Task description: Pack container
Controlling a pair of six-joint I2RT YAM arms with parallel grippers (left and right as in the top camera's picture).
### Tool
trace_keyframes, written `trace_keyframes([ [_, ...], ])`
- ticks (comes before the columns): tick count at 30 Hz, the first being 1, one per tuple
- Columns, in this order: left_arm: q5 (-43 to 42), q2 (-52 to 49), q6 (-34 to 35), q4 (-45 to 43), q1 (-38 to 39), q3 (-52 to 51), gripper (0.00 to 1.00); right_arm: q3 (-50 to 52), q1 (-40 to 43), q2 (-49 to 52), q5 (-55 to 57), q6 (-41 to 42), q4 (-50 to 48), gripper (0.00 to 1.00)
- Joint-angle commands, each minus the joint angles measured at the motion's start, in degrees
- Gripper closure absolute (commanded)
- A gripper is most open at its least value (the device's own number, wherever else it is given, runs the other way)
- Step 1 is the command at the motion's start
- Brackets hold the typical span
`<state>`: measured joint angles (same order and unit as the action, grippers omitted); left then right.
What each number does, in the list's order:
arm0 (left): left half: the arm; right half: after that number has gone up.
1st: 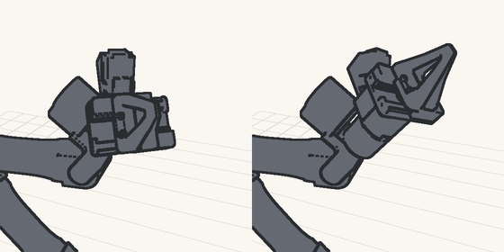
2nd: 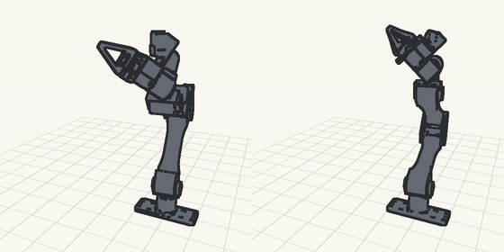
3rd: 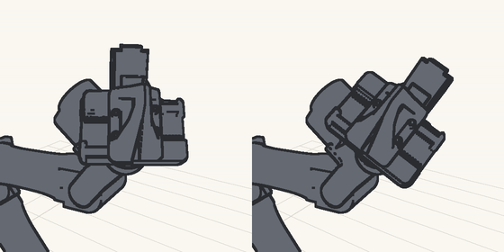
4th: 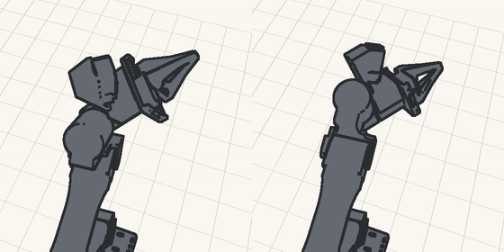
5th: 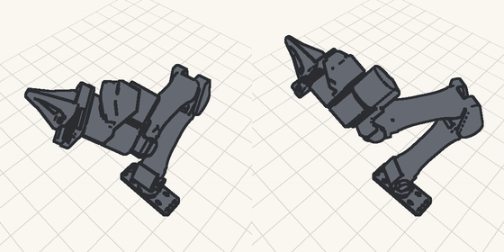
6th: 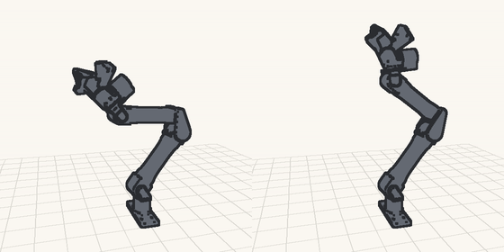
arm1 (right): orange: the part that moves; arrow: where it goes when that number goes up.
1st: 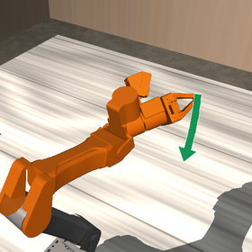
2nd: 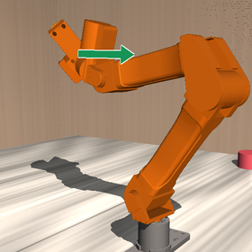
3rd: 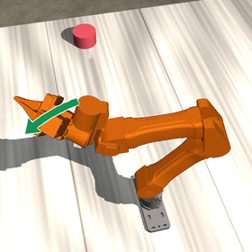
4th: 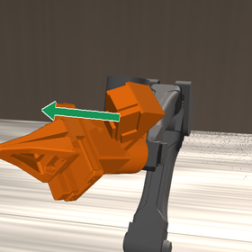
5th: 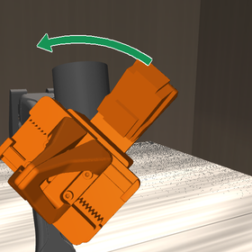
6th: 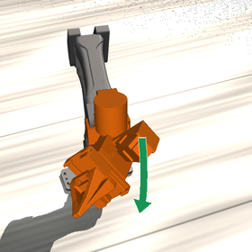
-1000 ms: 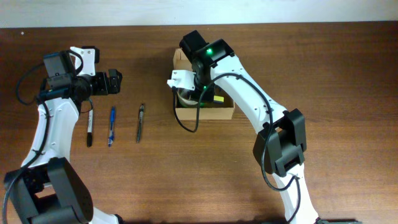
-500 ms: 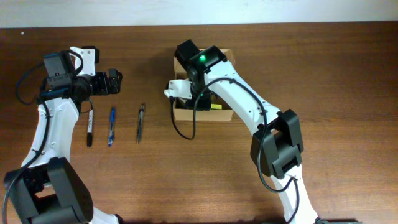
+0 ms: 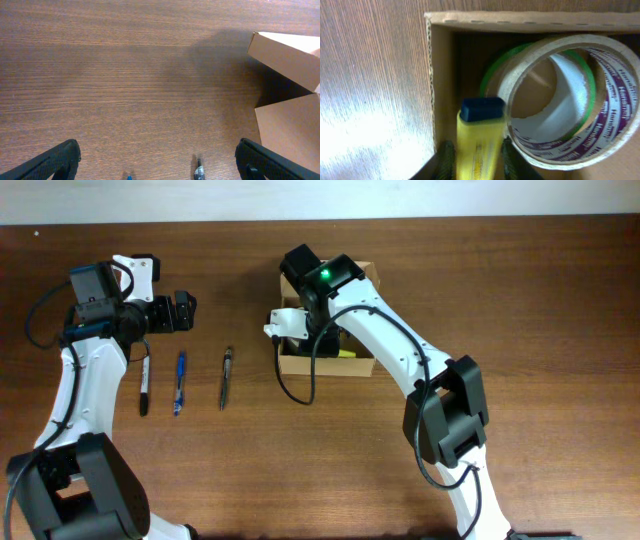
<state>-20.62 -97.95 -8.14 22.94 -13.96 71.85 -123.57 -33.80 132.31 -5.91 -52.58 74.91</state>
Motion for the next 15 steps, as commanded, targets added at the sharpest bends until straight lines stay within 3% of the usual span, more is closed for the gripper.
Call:
trace_keyframes([
  [1, -0.6, -0.4, -0.9, -0.1, -0.2, 0.6, 0.01, 0.1, 1.4, -4.7, -1.0, -0.1, -0.2, 0.66],
  [4, -0.6, -0.4, -0.9, -0.1, -0.2, 0.6, 0.01, 0.1, 2.6, -5.6, -1.2, 0.8, -0.3, 0.61],
  [12, -0.6, -0.4, -0.9, -0.1, -0.2, 0.6, 0.01, 0.1, 5.1, -10.9, -1.2, 1.0, -0.5, 0.60],
  [15, -0.6, -0.4, -0.9, -0.1, -0.2, 0.6, 0.01, 0.1, 7.7, -16.3, -0.4, 6.4, -2.6, 0.50],
])
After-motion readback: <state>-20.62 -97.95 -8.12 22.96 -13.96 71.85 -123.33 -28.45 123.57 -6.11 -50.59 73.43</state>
